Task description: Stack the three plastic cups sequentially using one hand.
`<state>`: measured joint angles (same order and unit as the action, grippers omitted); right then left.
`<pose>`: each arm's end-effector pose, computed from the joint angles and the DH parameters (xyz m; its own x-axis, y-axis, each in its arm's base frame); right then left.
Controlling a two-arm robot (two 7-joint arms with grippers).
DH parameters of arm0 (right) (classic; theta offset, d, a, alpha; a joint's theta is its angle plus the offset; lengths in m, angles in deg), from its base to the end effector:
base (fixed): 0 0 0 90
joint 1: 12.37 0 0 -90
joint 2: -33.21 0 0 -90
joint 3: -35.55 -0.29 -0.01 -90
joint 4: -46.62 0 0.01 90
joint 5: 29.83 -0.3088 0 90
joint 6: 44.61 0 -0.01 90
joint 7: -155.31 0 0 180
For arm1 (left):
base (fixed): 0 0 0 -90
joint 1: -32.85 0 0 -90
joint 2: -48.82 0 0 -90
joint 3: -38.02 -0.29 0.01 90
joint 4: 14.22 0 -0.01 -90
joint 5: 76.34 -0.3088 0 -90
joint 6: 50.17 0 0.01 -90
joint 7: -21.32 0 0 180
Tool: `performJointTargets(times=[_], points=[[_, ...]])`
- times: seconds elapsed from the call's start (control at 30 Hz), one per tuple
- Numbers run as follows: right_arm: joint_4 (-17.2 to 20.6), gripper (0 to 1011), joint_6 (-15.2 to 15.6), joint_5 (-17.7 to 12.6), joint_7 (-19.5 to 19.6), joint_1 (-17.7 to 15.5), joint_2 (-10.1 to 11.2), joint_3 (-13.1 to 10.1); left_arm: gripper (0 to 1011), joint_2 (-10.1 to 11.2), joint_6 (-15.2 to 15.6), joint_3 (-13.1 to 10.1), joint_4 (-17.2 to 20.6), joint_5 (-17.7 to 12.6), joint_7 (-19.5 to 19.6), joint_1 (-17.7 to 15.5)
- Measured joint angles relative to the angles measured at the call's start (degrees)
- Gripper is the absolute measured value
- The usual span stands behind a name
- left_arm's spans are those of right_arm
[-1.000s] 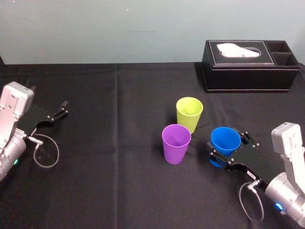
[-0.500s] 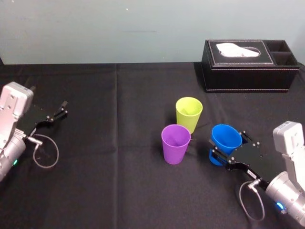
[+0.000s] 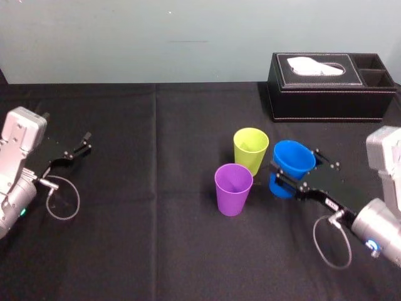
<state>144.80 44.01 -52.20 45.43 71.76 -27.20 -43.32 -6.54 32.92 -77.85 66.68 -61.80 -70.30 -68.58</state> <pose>0.2933 -0.0708 -0.2838 0.5576 -0.8272 0.0699 0.8298 0.5531 -0.0744 0.3581 0.0826 -0.3023 0.2924 0.8802 0.3738 -0.9552 0.2875 0.0703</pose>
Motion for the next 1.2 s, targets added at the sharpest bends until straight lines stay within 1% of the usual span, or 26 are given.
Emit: performJointTargets(times=[0.03, 0.1, 0.13, 0.2, 0.23, 0.3, 0.33, 0.43, 0.5, 0.53, 0.57, 0.67, 0.73, 0.77, 0.87, 1.0, 1.2], points=[[0.11, 734, 1.1, -0.28, -0.3, 0.92, -0.2, -0.09, 1011, 0.0, 0.0, 0.0, 0.0, 0.0, 0.0, 0.0], [0.12, 734, 1.98, -0.43, -0.46, 1.92, -0.4, -0.1, 1011, 0.0, 0.0, 0.0, 0.0, 0.0, 0.0, 0.0], [0.09, 735, 2.86, -0.53, -0.56, 3.21, -0.64, -0.04, 1011, 0.0, 0.0, 0.0, 0.0, 0.0, 0.0, 0.0], [-0.12, 734, 3.53, -0.54, -0.7, 4.39, -0.86, 0.12, 1011, 0.0, 0.0, 0.0, 0.0, 0.0, 0.0, 0.0], [-0.54, 735, 4.15, -0.49, -0.76, 5.84, -1.17, 0.42, 1011, 0.0, 0.0, 0.0, 0.0, 0.0, 0.0, 0.0], [-1.23, 734, 5.0, -0.48, -0.77, 7.72, -1.71, 0.82, 1011, 0.0, 0.0, 0.0, 0.0, 0.0, 0.0, 0.0], [-1.23, 735, 5.0, -0.48, -0.77, 7.72, -1.71, 0.82, 1011, 0.0, 0.0, 0.0, 0.0, 0.0, 0.0, 0.0], [-2.14, 734, 6.16, -0.07, -0.55, 10.23, -2.55, 1.61, 1011, 0.0, 0.0, 0.0, 0.0, 0.0, 0.0, 0.0], [-2.67, 735, 6.59, 0.39, -0.3, 11.81, -3.12, 2.2, 1011, 0.0, 0.0, 0.0, 0.0, 0.0, 0.0, 0.0], [-2.67, 734, 6.59, 0.39, -0.3, 11.81, -3.12, 2.2, 1011, 0.0, 0.0, 0.0, 0.0, 0.0, 0.0, 0.0], [-3.07, 734, 6.86, 0.76, -0.07, 12.76, -3.48, 2.58, 1011, 0.0, 0.0, 0.0, 0.0, 0.0, 0.0, 0.0], [-3.86, 735, 7.15, 1.25, 0.09, 14.2, -4.05, 3.12, 1011, 0.0, 0.0, 0.0, 0.0, 0.0, 0.0, 0.0], [-4.95, 734, 7.42, 2.08, 0.36, 15.95, -4.73, 3.94, 1011, 0.0, 0.0, 0.0, 0.0, 0.0, 0.0, 0.0], [-4.95, 735, 7.42, 2.08, 0.36, 15.95, -4.73, 3.94, 1011, 0.0, 0.0, 0.0, 0.0, 0.0, 0.0, 0.0], [-6.74, 735, 7.83, 3.14, 0.46, 18.16, -5.61, 4.92, 1011, 0.0, 0.0, 0.0, 0.0, 0.0, 0.0, 0.0], [-8.61, 734, 8.1, 3.79, 0.41, 20.04, -6.45, 5.63, 1011, 0.0, 0.0, 0.0, 0.0, 0.0, 0.0, 0.0], [-10.95, 734, 8.27, 4.31, -0.23, 21.84, -7.18, 6.53, 1011, 0.0, 0.0, 0.0, 0.0, 0.0, 0.0, 0.0]])
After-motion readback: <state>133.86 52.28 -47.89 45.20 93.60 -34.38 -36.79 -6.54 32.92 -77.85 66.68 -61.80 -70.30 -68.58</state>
